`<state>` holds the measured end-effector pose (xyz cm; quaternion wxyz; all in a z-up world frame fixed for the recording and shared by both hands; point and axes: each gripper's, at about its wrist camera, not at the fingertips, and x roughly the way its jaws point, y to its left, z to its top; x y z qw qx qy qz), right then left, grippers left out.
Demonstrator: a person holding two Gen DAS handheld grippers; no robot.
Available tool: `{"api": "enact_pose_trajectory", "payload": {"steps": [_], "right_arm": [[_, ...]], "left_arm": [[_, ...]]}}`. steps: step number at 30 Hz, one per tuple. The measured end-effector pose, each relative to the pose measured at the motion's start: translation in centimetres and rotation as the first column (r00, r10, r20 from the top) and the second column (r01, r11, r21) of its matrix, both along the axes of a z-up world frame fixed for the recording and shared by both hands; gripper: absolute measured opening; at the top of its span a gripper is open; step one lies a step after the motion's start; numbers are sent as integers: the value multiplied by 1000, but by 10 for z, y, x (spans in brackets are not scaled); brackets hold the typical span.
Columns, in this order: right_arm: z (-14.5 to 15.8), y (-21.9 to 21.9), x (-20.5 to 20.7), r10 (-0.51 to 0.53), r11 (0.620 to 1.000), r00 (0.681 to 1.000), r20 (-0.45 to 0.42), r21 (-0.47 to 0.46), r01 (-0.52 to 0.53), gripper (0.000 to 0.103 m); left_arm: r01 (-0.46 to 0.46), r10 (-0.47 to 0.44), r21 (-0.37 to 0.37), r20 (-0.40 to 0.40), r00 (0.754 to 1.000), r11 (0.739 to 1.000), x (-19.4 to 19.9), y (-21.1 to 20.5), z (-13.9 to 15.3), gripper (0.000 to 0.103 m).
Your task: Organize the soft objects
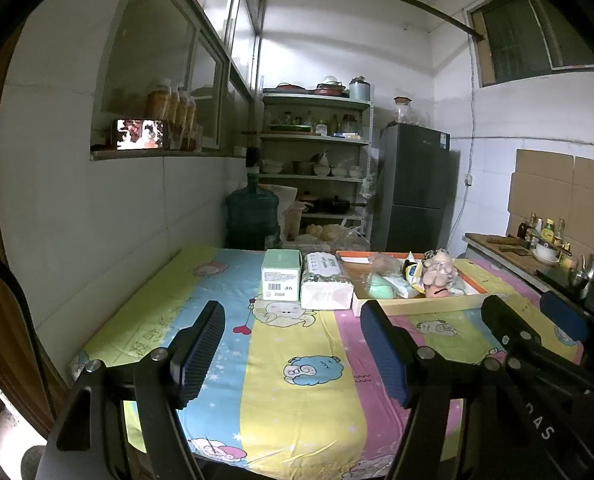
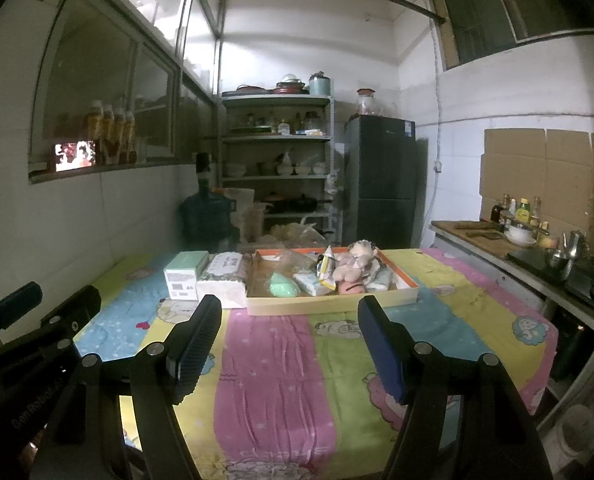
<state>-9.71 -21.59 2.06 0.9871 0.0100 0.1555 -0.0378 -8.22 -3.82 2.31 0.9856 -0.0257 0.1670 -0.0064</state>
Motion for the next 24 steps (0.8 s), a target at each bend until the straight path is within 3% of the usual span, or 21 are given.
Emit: {"api": "enact_pose_trajectory", "payload": {"steps": [24], "right_arm": [[1,1,1,0,1000,1000,0,0,0,73]], "left_arm": [[1,-1,1,0,1000,1000,-2,-1,1,70]]}}
